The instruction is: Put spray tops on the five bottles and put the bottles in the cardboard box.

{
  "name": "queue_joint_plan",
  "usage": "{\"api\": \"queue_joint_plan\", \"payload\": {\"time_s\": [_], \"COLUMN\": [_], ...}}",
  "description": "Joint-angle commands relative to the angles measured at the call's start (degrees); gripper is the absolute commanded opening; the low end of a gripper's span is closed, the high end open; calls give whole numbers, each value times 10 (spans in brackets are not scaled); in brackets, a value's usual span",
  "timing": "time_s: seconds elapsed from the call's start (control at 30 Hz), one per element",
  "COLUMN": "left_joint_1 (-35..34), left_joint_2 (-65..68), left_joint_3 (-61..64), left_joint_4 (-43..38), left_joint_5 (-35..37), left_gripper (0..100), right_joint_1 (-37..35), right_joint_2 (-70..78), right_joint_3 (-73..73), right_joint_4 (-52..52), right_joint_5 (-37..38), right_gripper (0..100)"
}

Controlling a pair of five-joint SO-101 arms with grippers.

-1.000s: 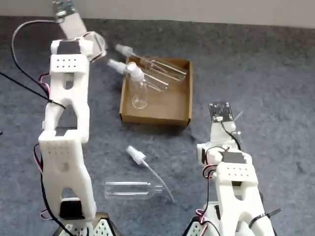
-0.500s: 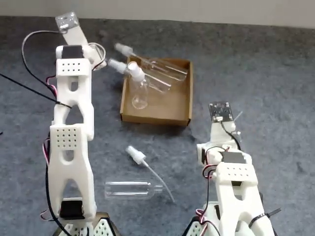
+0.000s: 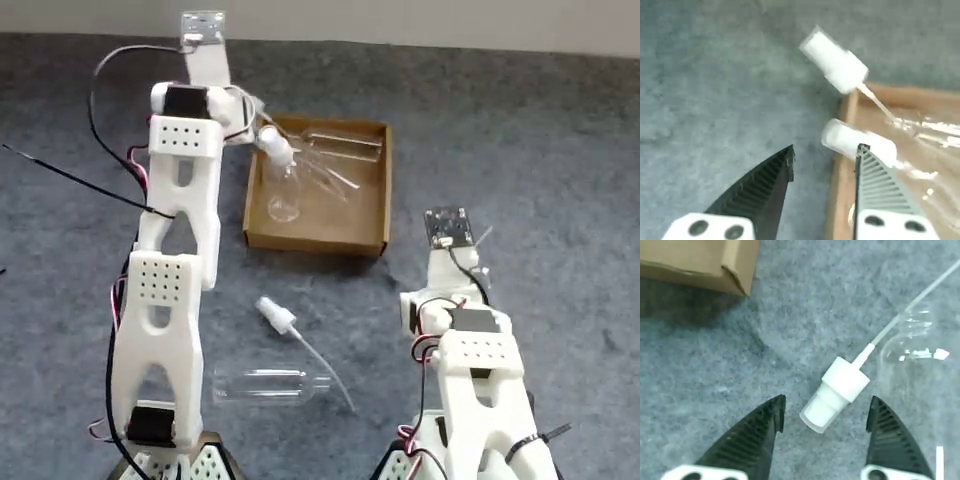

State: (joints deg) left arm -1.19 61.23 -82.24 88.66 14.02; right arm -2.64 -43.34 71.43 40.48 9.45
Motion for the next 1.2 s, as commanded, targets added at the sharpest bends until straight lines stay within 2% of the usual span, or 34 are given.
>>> {"api": "queue_joint_plan", "payload": {"time_s": [0.0, 0.2, 0.6, 0.77, 0.93, 1.07, 1.17], "left_joint_1": [19, 31, 38, -24, -47, -46, -26], "left_joint_2": [-11, -19, -37, -144, -267, -369, -487], "left_joint_3": [-27, -36, -131, -130, -126, -24, 169], "left_joint_4": [15, 29, 40, 40, 135, 140, 139], "left_joint_5": [-21, -118, -117, -118, -135, -161, -164], "left_gripper": [160, 160, 160, 160, 165, 162, 162], "right_joint_1": [6, 6, 6, 6, 6, 6, 6], "right_joint_2": [-13, -12, -12, -12, -12, -12, -12], "right_joint_3": [0, 2, 26, 26, 26, 26, 26], "right_joint_4": [-10, -24, -57, -58, -58, -58, -58], "right_joint_5": [6, 6, 6, 6, 6, 6, 6], "right_gripper": [221, 221, 221, 221, 221, 221, 221]}}
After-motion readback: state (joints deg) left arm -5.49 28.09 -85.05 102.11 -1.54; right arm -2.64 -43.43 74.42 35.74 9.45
